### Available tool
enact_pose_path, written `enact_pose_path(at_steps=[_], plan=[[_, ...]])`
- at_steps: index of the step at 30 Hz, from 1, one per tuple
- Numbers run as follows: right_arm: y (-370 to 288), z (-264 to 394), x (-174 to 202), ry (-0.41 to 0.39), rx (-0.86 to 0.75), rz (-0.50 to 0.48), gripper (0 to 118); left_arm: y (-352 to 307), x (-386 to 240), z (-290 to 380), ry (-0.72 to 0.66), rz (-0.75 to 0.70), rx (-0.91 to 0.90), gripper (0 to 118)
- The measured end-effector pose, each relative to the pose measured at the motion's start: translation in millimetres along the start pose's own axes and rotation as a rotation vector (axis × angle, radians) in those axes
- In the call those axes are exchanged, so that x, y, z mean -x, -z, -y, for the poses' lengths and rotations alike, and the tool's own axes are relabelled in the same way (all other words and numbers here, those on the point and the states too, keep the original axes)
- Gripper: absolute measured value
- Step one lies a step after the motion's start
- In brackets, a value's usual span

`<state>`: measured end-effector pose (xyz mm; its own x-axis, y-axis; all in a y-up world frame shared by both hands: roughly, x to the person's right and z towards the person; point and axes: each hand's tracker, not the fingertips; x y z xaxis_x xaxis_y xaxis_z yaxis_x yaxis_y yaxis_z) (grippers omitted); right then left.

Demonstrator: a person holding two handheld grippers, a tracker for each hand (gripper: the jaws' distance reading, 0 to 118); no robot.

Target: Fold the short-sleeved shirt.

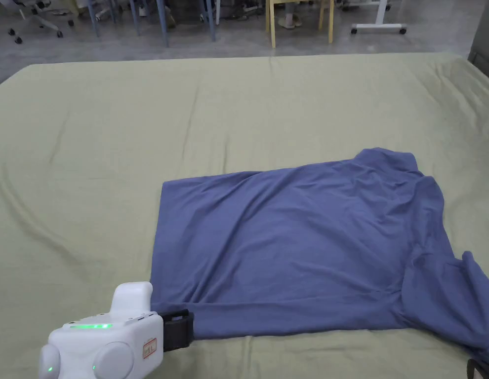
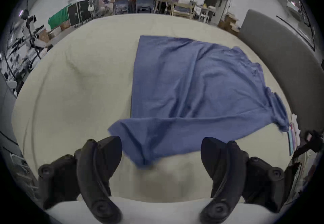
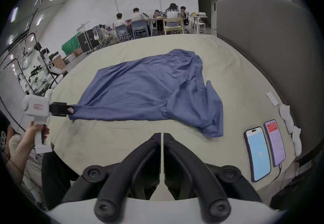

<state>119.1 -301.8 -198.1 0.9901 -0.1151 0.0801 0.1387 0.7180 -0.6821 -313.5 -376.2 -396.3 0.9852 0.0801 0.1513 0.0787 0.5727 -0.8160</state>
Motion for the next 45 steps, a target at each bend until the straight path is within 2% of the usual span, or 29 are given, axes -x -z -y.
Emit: enact_pose_path(at_steps=[2, 3, 4, 5, 7, 10, 11, 12, 14, 15, 17, 19, 22, 24, 25, 26, 27, 28, 29, 30, 32, 39, 45], plan=[[5, 0, 1, -0.003, 0.017, 0.013, 5, 17, 6, -1, 0.007, 0.001, 0.024, 100], [8, 0, 1, -0.007, 0.028, 0.017, 5, 23, 10, 0, 0.005, 0.022, 0.033, 94], [10, 1, 1, -0.01, 0.037, 0.021, 5, 26, 13, 0, -0.004, 0.039, 0.045, 72], [14, 2, -1, -0.011, 0.043, 0.023, 5, 25, 14, 3, -0.006, 0.021, 0.021, 33], [22, 1, -2, -0.011, 0.067, 0.023, 5, 13, 15, 0, -0.032, 0.08, -0.004, 14], [33, -1, -5, 0.002, 0.09, 0.013, 5, -1, -1, 0, 0.058, 0.023, -0.034, 13], [36, -3, -5, 0.011, 0.092, 0.02, 16, -4, -4, -1, 0.065, 0.026, -0.029, 13], [39, -5, -7, 0.02, 0.09, 0.026, 41, -7, -6, -2, 0.072, 0.022, -0.032, 13], [49, -10, -14, 0.038, 0.118, 0.017, 108, -12, -7, -3, 0.073, 0.022, -0.039, 13], [55, -11, -18, 0.052, 0.129, 0.024, 118, -14, -6, -5, 0.064, 0.025, -0.043, 13], [64, -10, -34, 0.114, 0.1, 0.062, 118, -15, 0, -8, 0.039, 0.045, -0.043, 13], [83, -14, -53, 0.152, 0.148, 0.111, 118, -14, 4, -10, 0.023, 0.053, -0.038, 13], [117, -16, -77, 0.148, 0.187, 0.201, 118, -9, 7, -11, 0.009, 0.059, -0.029, 13], [137, -19, -86, 0.153, 0.202, 0.186, 114, -8, 5, -11, 0.014, 0.054, -0.021, 13], [146, -19, -89, 0.172, 0.217, 0.165, 98, -8, 3, -11, 0.02, 0.047, -0.019, 13], [150, -20, -92, 0.196, 0.22, 0.133, 46, -7, 1, -11, 0.03, 0.039, -0.016, 13], [152, -21, -93, 0.208, 0.211, 0.115, 20, -6, 0, -11, 0.038, 0.03, -0.013, 13], [152, -22, -91, 0.202, 0.211, 0.111, 20, -6, -2, -11, 0.044, 0.025, -0.009, 13], [149, -19, -87, 0.204, 0.182, 0.067, 20, -7, -3, -10, 0.047, 0.027, -0.007, 13], [145, -18, -82, 0.194, 0.156, 0.08, 20, -7, -5, -10, 0.051, 0.021, -0.006, 13], [138, -17, -74, 0.098, 0.147, 0.096, 19, -10, -6, -10, 0.058, 0.011, -0.004, 13], [98, -31, -68, 0.11, 0.055, 0.06, 18, -45, -11, -32, 0.057, 0.018, -0.055, 13], [116, -90, -70, 0.086, 0.024, 0.052, 18, -39, -17, -87, 0.102, -0.041, -0.072, 13]])
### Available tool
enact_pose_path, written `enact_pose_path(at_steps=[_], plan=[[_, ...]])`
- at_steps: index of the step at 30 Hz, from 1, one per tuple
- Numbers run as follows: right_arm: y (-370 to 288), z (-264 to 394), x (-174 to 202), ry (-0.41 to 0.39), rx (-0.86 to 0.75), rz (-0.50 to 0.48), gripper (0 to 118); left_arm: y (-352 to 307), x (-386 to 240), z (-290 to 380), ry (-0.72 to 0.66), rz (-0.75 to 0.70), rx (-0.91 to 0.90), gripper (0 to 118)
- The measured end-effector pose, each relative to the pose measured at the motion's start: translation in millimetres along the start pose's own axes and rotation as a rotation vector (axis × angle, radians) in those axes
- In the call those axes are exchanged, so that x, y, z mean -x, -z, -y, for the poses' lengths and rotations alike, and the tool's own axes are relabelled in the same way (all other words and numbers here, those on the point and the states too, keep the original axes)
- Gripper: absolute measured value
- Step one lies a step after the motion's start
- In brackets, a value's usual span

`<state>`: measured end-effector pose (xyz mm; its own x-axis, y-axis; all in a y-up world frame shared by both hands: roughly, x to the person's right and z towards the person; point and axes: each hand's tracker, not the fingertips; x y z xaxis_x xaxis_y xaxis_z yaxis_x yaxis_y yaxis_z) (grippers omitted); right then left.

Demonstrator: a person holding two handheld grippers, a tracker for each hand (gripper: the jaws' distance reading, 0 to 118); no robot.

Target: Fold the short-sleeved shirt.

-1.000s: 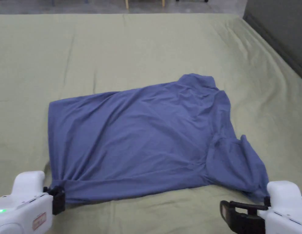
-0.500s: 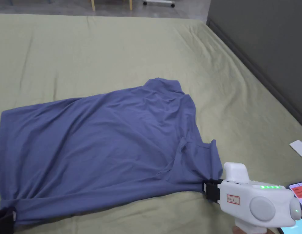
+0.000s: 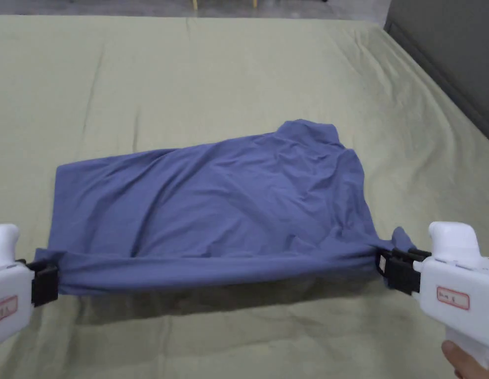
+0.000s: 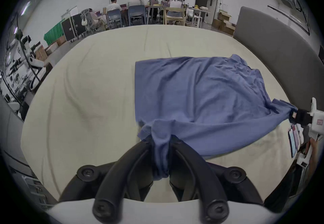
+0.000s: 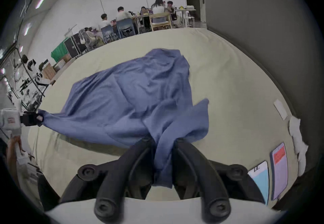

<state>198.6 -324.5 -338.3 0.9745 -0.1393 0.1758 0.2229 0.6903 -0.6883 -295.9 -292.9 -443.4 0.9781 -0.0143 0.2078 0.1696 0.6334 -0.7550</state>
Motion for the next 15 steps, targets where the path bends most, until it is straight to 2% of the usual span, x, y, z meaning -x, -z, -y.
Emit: enact_pose_path(at_steps=[8, 12, 15], plan=[[92, -78, 11, -0.043, 0.043, 0.019, 18, 100, -4, -82, 0.025, -0.044, 0.078, 13], [135, -94, 16, -0.079, 0.095, 0.046, 18, 151, -6, -93, 0.05, -0.06, 0.181, 13], [157, -97, 14, -0.069, 0.126, 0.044, 18, 174, -6, -91, 0.047, -0.064, 0.2, 13]])
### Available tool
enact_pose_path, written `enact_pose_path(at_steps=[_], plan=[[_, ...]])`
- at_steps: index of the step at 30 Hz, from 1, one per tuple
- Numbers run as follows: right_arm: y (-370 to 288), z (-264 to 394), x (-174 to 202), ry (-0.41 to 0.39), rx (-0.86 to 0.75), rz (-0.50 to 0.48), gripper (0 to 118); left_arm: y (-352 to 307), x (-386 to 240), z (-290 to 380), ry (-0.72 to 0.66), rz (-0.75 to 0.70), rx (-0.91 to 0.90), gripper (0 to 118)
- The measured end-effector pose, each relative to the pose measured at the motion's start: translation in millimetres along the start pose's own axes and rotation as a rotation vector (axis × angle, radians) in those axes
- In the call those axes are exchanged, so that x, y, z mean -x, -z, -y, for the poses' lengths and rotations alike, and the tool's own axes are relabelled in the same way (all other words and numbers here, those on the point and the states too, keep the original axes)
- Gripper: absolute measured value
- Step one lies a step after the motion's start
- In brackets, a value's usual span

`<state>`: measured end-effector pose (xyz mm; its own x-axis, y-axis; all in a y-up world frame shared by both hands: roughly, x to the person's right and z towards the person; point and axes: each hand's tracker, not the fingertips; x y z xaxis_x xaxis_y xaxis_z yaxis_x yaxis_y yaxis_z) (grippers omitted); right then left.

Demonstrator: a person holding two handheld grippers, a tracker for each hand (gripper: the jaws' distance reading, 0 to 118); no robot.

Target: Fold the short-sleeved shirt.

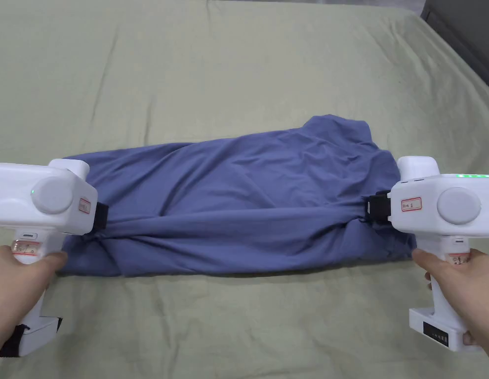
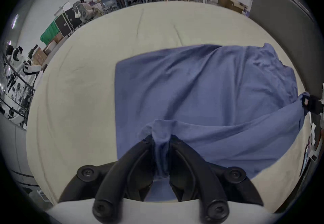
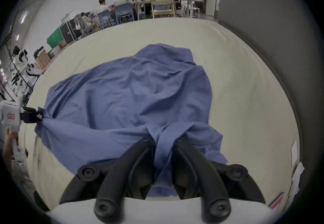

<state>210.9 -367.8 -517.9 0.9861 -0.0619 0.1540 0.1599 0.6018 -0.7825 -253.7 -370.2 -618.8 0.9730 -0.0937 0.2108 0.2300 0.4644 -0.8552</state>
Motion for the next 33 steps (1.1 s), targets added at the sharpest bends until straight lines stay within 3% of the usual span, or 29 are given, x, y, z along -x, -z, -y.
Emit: enact_pose_path(at_steps=[4, 5, 6, 7, 8, 9, 14, 18, 19, 20, 21, 22, 23, 24, 26, 28, 33], plan=[[16, 4, 1, -0.003, 0.023, -0.003, 18, 4, 3, -1, -0.036, 0.004, -0.017, 15], [17, 6, 0, -0.008, 0.019, -0.001, 18, 3, 4, 0, -0.045, -0.007, -0.024, 33], [16, 7, 2, -0.012, 0.023, 0.022, 34, 4, 5, 0, -0.043, -0.032, -0.024, 63], [16, 9, 3, -0.013, 0.019, 0.038, 65, 4, 6, 2, -0.036, -0.035, -0.017, 87], [14, 11, 2, -0.011, 0.021, 0.026, 101, -1, 9, 6, -0.035, -0.025, -0.032, 88], [10, 13, -1, -0.005, 0.023, -0.01, 110, -5, 10, 10, -0.036, -0.022, -0.039, 88], [-42, 29, 1, 0.016, -0.049, -0.035, 110, -56, 16, 50, -0.028, -0.021, -0.166, 88], [-97, 55, 7, -0.034, -0.124, -0.038, 110, -104, 20, 92, 0.009, -0.014, -0.272, 89], [-113, 65, 9, -0.051, -0.142, -0.047, 106, -117, 22, 105, 0.009, -0.008, -0.302, 88], [-129, 77, 13, -0.063, -0.187, -0.049, 82, -130, 24, 119, 0.011, 0.018, -0.33, 87], [-139, 86, 13, -0.077, -0.207, -0.052, 49, -143, 25, 133, 0.005, 0.036, -0.348, 78], [-150, 97, 16, -0.09, -0.204, -0.042, 18, -155, 24, 148, -0.002, 0.059, -0.383, 57], [-156, 108, 20, -0.084, -0.207, -0.016, 12, -165, 22, 163, -0.004, 0.051, -0.397, 8], [-163, 119, 22, -0.073, -0.227, 0.027, 11, -169, 17, 173, 0.002, 0.027, -0.392, 0], [-173, 138, 23, -0.045, -0.239, -0.019, 8, -167, 15, 188, 0.005, -0.069, -0.364, 0], [-180, 150, 23, 0.009, -0.255, -0.042, 8, -167, 16, 195, -0.015, -0.013, -0.288, 0], [-184, 157, 27, 0.002, -0.243, -0.031, 8, -165, 9, 193, -0.032, -0.009, -0.309, 0]])
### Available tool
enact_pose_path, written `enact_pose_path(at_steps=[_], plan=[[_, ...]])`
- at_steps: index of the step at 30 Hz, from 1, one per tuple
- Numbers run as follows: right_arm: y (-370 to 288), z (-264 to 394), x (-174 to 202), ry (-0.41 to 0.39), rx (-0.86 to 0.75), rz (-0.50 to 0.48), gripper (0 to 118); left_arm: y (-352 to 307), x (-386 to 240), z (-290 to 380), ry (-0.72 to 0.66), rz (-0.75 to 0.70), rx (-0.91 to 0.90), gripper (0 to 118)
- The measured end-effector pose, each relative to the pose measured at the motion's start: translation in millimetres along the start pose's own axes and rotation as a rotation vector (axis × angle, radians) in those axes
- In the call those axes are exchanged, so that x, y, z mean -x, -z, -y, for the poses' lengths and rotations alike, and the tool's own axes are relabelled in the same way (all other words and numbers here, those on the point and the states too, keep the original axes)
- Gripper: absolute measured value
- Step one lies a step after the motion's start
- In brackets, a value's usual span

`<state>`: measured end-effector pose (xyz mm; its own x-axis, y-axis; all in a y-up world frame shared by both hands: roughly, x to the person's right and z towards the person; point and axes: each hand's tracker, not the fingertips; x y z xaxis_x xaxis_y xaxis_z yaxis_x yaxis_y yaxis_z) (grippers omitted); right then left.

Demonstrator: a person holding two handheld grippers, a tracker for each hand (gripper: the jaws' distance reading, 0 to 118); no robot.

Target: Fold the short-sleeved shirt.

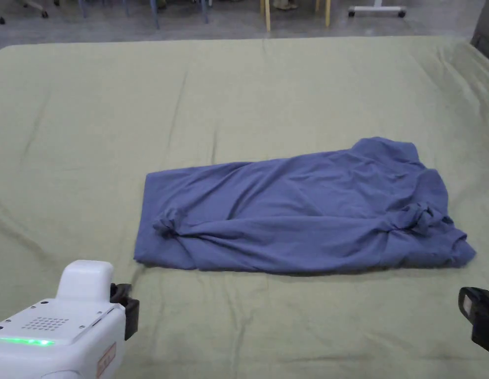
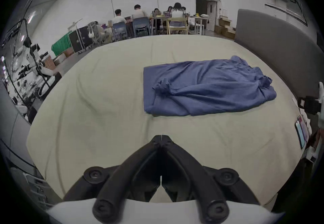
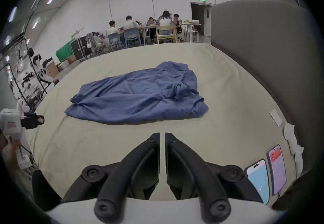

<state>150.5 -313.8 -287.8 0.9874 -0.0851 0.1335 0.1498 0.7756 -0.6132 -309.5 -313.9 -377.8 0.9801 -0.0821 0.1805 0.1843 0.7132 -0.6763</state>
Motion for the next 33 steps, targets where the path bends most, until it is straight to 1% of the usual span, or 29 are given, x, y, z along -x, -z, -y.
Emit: enact_pose_path(at_steps=[3, 4, 5, 6, 7, 10, 16, 18, 19, 20, 21, 22, 24, 25, 26, 27, 29, 31, 32, 33], plan=[[1, -4, -1, -0.002, 0.002, -0.007, 8, 16, 0, -15, -0.016, 0.008, 0.002, 0], [2, -6, 0, -0.004, 0.002, -0.013, 8, 25, 2, -21, -0.043, 0.042, 0.03, 14], [4, -7, 0, -0.004, 0.001, -0.017, 8, 38, 3, -28, -0.056, 0.074, 0.057, 54], [7, -9, 0, -0.004, 0.002, -0.023, 8, 54, 4, -32, -0.063, 0.08, 0.068, 87], [9, -10, 0, -0.004, 0.005, -0.028, 8, 66, 5, -36, -0.055, 0.069, 0.068, 96], [18, -11, 2, -0.015, 0.026, -0.032, 8, 110, 4, -52, 0.006, 0.004, 0.113, 96], [43, -6, 2, -0.027, 0.079, -0.027, 8, 183, 5, -67, 0.05, 0.031, 0.178, 96], [52, -4, 2, -0.023, 0.1, -0.027, 8, 199, 4, -61, 0.073, 0.055, 0.241, 80], [56, -3, 2, -0.023, 0.106, -0.027, 8, 202, 9, -58, 0.033, 0.117, 0.237, 79], [58, 1, 2, -0.022, 0.112, -0.026, 8, 195, 10, -57, 0.009, 0.074, 0.207, 66], [61, 2, 2, -0.021, 0.118, -0.026, 8, 189, 10, -59, 0.018, 0.082, 0.206, 37], [66, 3, 2, -0.017, 0.124, -0.028, 8, 183, 8, -62, 0.038, 0.092, 0.191, 4], [72, 5, 3, -0.008, 0.138, -0.035, 8, 171, 1, -66, 0.083, 0.053, 0.137, 4], [75, 4, 3, -0.003, 0.142, -0.039, 8, 170, -1, -70, 0.119, 0.04, 0.173, 4], [77, 3, 3, 0.007, 0.141, -0.046, 8, 168, -2, -72, 0.139, 0.062, 0.189, 4], [79, 1, 2, 0.017, 0.141, -0.055, 8, 165, -1, -73, 0.12, 0.053, 0.158, 4], [80, -7, 0, 0.036, 0.141, -0.072, 8, 159, 3, -78, 0.108, 0.056, 0.152, 4], [83, -17, -7, 0.066, 0.135, -0.084, 10, 152, 9, -82, 0.06, 0.084, 0.135, 4], [87, -22, -13, 0.088, 0.14, -0.068, 43, 148, 11, -84, 0.056, 0.087, 0.132, 4], [95, -27, -20, 0.102, 0.154, -0.053, 94, 145, 12, -86, 0.052, 0.082, 0.131, 4]])
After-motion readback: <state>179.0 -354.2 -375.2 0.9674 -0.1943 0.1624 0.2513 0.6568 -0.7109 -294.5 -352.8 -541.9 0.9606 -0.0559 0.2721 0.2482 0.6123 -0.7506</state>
